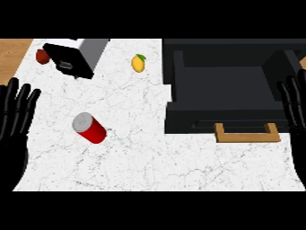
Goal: Pick up the can, place it into the drawer and close the drawer
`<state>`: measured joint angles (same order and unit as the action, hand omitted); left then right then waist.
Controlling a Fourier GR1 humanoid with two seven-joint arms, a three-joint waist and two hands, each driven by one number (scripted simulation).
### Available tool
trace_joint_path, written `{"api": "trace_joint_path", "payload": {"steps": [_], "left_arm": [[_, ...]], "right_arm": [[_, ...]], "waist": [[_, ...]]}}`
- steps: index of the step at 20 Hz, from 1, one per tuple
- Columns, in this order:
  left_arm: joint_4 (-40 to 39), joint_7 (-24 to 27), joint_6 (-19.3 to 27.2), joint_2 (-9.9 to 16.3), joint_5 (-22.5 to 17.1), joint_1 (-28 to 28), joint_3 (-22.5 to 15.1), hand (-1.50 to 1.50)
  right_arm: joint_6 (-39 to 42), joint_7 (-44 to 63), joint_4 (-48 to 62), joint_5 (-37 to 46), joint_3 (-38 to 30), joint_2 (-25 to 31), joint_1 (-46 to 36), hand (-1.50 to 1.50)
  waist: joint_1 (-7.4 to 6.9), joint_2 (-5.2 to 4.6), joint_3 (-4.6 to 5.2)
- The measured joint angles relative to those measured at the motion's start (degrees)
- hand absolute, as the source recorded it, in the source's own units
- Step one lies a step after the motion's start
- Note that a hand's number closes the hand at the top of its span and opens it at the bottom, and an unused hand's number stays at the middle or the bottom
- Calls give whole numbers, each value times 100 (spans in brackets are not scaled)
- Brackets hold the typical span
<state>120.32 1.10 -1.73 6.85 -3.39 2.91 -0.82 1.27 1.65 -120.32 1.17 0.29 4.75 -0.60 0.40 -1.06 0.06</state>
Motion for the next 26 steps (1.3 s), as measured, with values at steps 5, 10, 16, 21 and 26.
{"api": "trace_joint_path", "payload": {"steps": [5,10,16,21,26], "left_arm": [[-239,-389,336,-152,188,-493,81,-150],[-572,-1497,832,-216,496,-457,210,-150],[44,-2923,1082,-157,799,-402,106,-150],[698,-3733,1088,-49,834,-373,184,-150],[1157,-4106,988,-9,731,-204,296,-150]], "right_arm": [[90,-5,-33,-83,-2,-28,100,-150],[-265,522,118,-35,-284,-150,441,-150],[-286,866,-31,-260,-704,-60,849,-150],[20,706,-162,-628,-1041,10,1303,-150],[391,518,-203,-1059,-1477,97,1625,-150]], "waist": [[-15,76,-6],[10,86,-14],[-18,111,-11],[-22,114,-9],[-26,116,-7]]}}
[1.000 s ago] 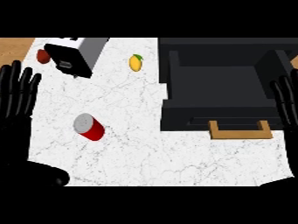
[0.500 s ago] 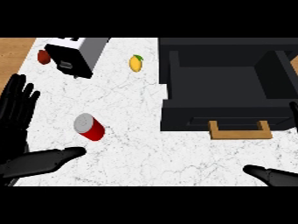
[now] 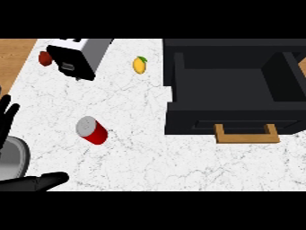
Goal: Pick up the can, place it into the drawer and close the drawer
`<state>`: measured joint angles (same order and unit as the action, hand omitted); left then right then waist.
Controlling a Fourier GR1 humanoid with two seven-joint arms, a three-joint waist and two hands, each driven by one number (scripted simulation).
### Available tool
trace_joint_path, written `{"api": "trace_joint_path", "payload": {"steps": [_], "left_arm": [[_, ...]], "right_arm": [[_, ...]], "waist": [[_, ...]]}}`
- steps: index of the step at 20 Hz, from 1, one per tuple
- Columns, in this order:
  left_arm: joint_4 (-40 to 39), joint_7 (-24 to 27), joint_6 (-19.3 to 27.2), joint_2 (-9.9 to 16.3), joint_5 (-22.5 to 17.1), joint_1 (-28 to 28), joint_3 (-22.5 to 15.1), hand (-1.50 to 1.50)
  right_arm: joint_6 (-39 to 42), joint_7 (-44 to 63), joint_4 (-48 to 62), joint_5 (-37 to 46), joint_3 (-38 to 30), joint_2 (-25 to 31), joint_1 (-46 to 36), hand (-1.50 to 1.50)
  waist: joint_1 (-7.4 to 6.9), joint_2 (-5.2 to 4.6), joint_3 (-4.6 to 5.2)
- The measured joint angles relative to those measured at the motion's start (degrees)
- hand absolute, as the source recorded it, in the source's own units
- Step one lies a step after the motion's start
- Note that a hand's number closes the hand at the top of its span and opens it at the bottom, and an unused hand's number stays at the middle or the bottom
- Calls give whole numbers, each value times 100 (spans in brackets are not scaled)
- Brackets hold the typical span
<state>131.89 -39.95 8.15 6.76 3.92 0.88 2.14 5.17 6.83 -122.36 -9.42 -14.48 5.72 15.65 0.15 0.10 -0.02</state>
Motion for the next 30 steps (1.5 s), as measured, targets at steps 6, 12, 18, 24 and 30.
{"api": "trace_joint_path", "payload": {"steps": [6,12,18,24,30], "left_arm": [[300,-329,216,-216,-112,101,138,-150],[58,-520,435,-366,-582,-194,494,-150],[-467,-125,498,-576,-918,-200,531,-150],[-1019,221,771,-630,-874,-341,320,-150],[-1986,806,834,-636,-950,-558,297,-150]], "right_arm": [[403,-192,151,-331,-397,107,197,-150],[790,-417,151,-622,-724,79,528,-150],[1120,-554,81,-766,-967,-47,807,-150],[1397,-344,-37,-1142,-1350,49,861,-150],[1591,-222,26,-1330,-1665,114,792,-150]], "waist": [[2,-1,1],[19,-3,2],[21,-4,3],[24,-6,3],[25,-9,3]]}}
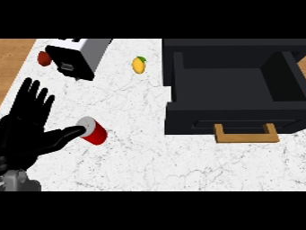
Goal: Pick up the can, place it into the drawer and close the drawer
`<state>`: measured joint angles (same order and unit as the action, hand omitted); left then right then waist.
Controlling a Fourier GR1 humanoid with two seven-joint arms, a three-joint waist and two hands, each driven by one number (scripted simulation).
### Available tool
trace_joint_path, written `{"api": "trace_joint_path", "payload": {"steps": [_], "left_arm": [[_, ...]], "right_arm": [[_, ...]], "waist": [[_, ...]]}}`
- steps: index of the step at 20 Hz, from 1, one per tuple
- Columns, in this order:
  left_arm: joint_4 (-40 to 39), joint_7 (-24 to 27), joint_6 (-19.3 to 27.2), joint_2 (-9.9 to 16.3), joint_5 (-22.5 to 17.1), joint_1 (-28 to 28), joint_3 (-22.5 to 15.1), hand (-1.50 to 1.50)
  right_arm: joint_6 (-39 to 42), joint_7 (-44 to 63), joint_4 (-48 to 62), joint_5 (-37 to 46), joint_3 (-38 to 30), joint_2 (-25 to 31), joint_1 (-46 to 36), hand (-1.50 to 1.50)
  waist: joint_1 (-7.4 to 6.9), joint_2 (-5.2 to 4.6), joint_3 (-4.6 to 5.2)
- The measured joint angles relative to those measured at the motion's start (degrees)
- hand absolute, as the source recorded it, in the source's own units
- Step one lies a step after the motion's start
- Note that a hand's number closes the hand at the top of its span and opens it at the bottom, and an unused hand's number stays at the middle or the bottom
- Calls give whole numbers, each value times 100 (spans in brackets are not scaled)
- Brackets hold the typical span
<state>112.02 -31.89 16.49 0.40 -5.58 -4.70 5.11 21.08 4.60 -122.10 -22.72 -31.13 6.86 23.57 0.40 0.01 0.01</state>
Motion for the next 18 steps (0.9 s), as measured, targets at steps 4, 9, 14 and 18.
{"api": "trace_joint_path", "payload": {"steps": [4,9,14,18], "left_arm": [[-573,484,-28,-5,-46,-9,-29,-150],[-1139,1051,23,-28,-79,104,-147,-150],[-1630,1612,136,-33,-138,260,-199,-150],[-2075,2165,219,-36,-214,357,-196,-150]], "right_arm": [[147,33,-125,-47,-105,-140,103,-150],[336,36,-92,-96,-297,-201,90,-150],[361,225,-205,-145,-430,-250,22,-150],[476,265,-125,-182,-547,-247,-42,-150]], "waist": [[1,0,0],[-5,0,-1],[-11,1,0],[-11,1,1]]}}
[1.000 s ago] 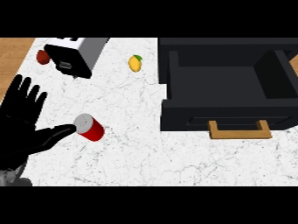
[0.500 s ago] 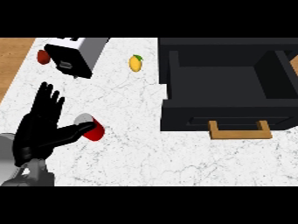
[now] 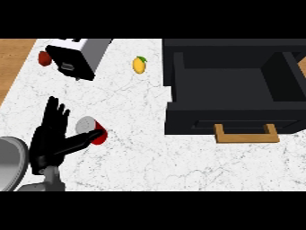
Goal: Pick up the can, place it into the drawer and close the drawer
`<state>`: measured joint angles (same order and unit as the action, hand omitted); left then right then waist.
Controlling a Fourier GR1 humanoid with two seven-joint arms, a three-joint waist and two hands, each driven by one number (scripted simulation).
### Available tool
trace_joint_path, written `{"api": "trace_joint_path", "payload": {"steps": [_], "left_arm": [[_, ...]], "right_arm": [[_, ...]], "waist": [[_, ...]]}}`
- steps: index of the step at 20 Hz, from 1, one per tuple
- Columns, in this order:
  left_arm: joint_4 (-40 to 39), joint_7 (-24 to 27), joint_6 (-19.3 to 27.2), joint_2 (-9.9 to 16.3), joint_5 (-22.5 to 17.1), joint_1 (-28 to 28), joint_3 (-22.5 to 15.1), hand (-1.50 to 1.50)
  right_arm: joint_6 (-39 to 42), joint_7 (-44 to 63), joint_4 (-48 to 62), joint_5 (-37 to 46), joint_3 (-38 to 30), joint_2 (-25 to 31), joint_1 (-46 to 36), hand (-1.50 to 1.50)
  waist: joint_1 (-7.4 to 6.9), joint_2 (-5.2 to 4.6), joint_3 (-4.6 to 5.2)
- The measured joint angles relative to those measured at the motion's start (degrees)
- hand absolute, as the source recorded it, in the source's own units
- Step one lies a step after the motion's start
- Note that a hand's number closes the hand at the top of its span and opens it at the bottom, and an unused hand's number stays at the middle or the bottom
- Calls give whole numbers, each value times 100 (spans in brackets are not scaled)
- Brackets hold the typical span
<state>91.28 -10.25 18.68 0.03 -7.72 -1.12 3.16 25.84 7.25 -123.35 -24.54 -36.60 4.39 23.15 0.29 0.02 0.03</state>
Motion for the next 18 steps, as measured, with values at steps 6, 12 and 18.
{"api": "trace_joint_path", "payload": {"steps": [6,12,18], "left_arm": [[-623,579,-222,85,-204,94,324,-150],[-1572,1344,-527,141,-430,95,541,-150],[-2221,1770,-738,110,-586,39,606,-150]], "right_arm": [[216,-228,214,165,-72,-165,-37,-150],[302,16,-12,-98,-300,-146,29,-150],[455,93,-144,-149,-374,-275,69,-150]], "waist": [[-4,0,-2],[4,-1,0],[2,1,-1]]}}
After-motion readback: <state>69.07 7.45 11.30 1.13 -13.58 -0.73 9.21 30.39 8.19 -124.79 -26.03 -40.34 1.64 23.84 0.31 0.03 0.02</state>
